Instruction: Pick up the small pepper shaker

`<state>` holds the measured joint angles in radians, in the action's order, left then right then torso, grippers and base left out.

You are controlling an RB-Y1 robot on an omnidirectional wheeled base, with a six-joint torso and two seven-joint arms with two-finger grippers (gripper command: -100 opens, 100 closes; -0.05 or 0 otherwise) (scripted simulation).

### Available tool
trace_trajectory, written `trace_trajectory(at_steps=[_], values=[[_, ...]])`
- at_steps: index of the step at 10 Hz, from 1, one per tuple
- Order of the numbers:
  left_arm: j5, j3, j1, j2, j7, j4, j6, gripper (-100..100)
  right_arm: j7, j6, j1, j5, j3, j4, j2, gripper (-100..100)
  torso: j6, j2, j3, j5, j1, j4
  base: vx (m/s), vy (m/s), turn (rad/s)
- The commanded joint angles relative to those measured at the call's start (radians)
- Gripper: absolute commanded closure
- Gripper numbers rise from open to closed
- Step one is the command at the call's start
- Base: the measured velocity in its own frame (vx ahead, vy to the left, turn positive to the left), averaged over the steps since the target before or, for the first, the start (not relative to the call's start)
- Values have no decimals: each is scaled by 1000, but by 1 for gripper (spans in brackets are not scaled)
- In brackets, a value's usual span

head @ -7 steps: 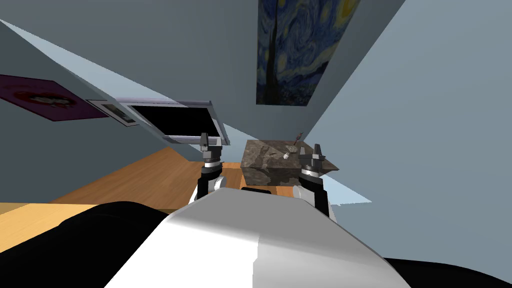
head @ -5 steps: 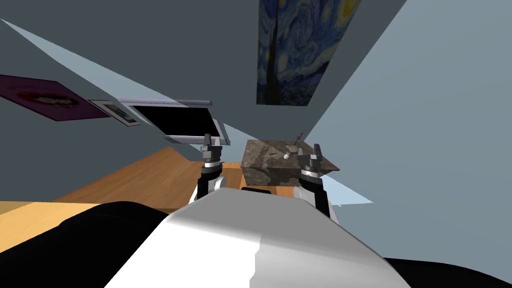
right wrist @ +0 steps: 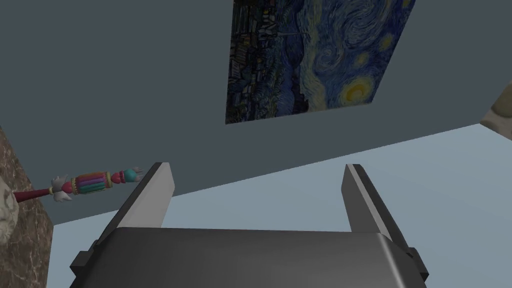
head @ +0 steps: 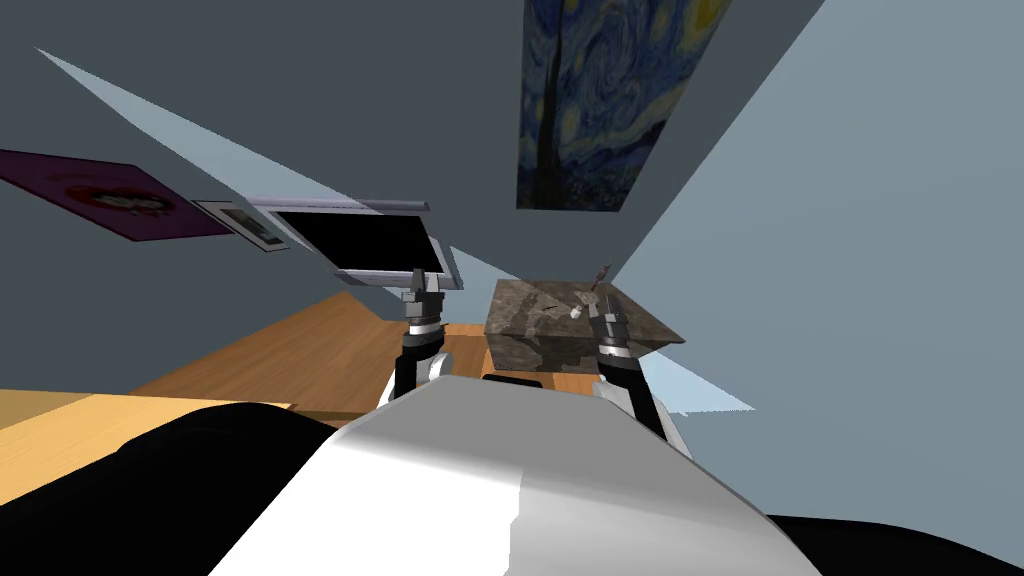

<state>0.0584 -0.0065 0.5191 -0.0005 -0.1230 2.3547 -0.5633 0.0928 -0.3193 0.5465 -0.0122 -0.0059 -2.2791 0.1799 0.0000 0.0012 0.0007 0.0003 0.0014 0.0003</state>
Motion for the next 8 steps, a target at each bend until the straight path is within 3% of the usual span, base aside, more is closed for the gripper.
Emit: trace_trajectory(at_steps=[1,8], values=[[0,0,0,0,0,0,0,0,-26,5,19,19,11,31,46,-100,0,0,0,0,0,0,-17,27,36],[0,0,0,0,0,0,0,0,-144,58,93,117,40,166,259,-100,0,0,0,0,0,0,-19,28,69]])
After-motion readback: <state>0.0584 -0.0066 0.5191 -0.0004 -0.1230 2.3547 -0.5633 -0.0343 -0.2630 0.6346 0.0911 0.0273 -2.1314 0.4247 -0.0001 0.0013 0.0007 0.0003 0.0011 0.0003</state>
